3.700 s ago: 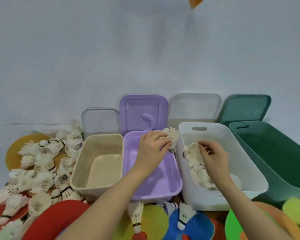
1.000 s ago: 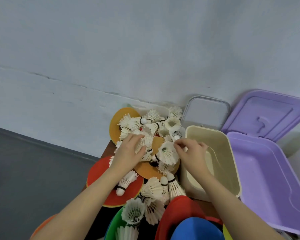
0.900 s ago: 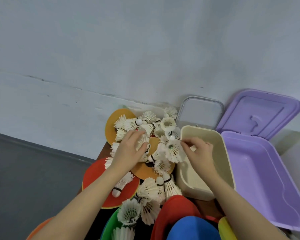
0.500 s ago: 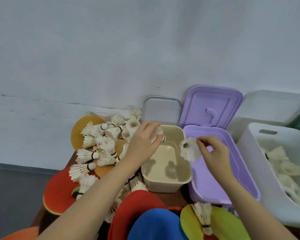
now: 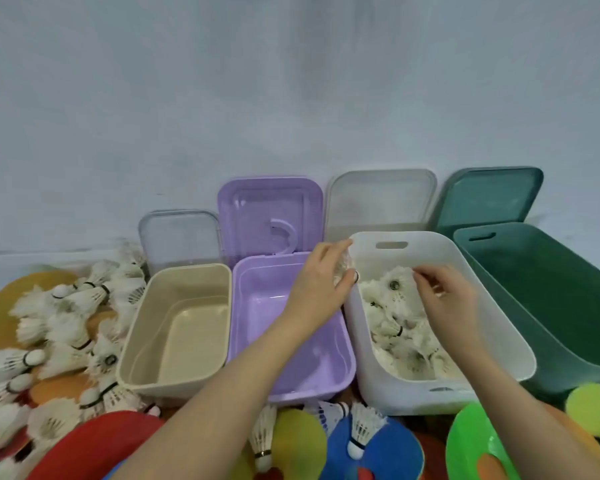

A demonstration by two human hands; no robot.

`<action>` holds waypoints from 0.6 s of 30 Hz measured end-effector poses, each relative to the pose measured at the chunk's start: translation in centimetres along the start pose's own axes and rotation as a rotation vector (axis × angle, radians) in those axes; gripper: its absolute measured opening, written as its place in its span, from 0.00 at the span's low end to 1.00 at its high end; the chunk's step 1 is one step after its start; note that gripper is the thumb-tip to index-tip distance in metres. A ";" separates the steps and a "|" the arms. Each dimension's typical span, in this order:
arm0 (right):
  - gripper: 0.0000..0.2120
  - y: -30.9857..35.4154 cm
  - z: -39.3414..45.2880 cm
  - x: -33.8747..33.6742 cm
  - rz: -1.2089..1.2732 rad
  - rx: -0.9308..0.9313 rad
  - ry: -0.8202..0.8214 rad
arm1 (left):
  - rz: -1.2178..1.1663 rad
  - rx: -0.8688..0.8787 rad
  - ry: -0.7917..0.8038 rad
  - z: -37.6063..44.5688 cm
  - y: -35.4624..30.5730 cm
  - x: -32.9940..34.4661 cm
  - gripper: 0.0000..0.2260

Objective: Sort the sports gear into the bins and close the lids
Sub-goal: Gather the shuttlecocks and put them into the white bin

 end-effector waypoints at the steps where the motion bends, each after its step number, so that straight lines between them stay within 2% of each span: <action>1: 0.05 -1.3 0.3 -1.0 -0.005 0.020 0.000 | -0.008 0.016 0.006 0.3 -0.6 1.6 0.18; 4: 0.05 -4.6 0.9 -3.1 -0.065 0.086 0.017 | 0.005 0.007 0.019 0.8 -1.5 5.8 0.17; 7: 0.05 -7.5 0.5 -2.6 -0.127 0.139 0.138 | 0.026 -0.008 0.051 0.8 -1.3 8.9 0.14; 9: 0.05 -8.9 -0.2 -1.6 -0.197 0.147 0.193 | 0.099 -0.024 0.149 0.6 -0.4 11.2 0.15; 11: 0.07 -10.4 -0.7 -0.7 -0.255 0.196 0.229 | 0.313 -0.044 0.286 0.2 1.1 13.5 0.20; 12: 0.09 -11.1 -1.0 -0.1 -0.278 0.236 0.276 | 0.421 -0.061 0.335 -0.2 1.9 14.0 0.22; 14: 0.13 -12.1 -1.7 1.2 -0.322 0.266 0.392 | 0.481 -0.096 0.358 -0.9 2.6 13.8 0.24; 18: 0.14 -10.9 -1.8 2.0 -0.373 0.141 0.439 | 0.540 -0.058 0.319 -1.0 2.1 11.8 0.21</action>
Point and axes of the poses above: each hand's wrist, its own z-axis towards the middle knuckle, its own x-axis out of the palm, y = z × x, the point moved 10 cm from there along z, towards the middle knuckle, and after that the axes turned 3 degrees about -x, right-handed, at the moved point
